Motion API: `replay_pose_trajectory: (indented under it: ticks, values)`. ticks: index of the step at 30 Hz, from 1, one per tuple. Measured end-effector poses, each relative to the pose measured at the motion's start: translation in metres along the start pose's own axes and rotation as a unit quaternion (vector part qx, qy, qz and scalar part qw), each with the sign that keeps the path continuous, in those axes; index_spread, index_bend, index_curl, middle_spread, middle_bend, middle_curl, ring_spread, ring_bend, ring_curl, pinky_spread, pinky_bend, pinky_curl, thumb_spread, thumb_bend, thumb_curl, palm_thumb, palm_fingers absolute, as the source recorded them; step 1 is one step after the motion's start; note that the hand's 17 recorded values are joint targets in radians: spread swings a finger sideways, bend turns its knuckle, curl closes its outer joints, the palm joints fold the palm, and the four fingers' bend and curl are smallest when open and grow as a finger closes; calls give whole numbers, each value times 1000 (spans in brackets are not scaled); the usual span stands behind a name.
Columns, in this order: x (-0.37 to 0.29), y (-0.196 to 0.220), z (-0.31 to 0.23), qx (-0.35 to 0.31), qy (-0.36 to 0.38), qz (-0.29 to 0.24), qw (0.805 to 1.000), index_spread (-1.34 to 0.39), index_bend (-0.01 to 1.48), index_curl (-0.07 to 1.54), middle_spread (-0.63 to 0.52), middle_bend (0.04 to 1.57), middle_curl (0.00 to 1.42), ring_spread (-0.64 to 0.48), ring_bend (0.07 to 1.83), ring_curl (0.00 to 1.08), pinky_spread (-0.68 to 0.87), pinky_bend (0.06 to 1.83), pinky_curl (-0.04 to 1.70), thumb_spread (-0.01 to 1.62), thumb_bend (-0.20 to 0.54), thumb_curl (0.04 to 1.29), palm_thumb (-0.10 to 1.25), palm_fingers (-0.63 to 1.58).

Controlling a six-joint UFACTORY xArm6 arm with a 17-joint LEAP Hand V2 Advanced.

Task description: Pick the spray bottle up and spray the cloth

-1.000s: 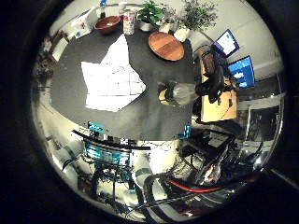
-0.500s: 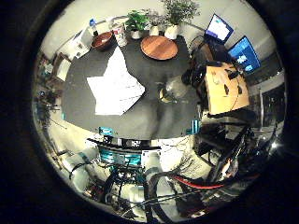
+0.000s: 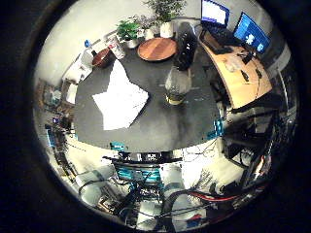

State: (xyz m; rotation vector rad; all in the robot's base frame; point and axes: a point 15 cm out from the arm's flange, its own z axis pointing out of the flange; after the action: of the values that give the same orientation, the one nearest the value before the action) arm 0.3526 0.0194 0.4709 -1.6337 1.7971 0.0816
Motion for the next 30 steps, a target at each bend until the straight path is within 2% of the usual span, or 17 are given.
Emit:
replay_pose_trajectory:
  ticks: [10,24,30]
  values:
    - [38,-5,-19,27,12,18,999,-227,159,286,195,194,318,212,261,269,415,371,317,1180,-22,280,545,130]
    - [84,2,-47,51,-23,53,997,-211,147,276,195,192,326,213,281,270,418,401,319,1163,-23,266,492,112]
    - [113,26,-23,38,-58,78,995,-214,154,262,192,186,312,211,304,274,406,444,326,1158,-19,265,471,32]
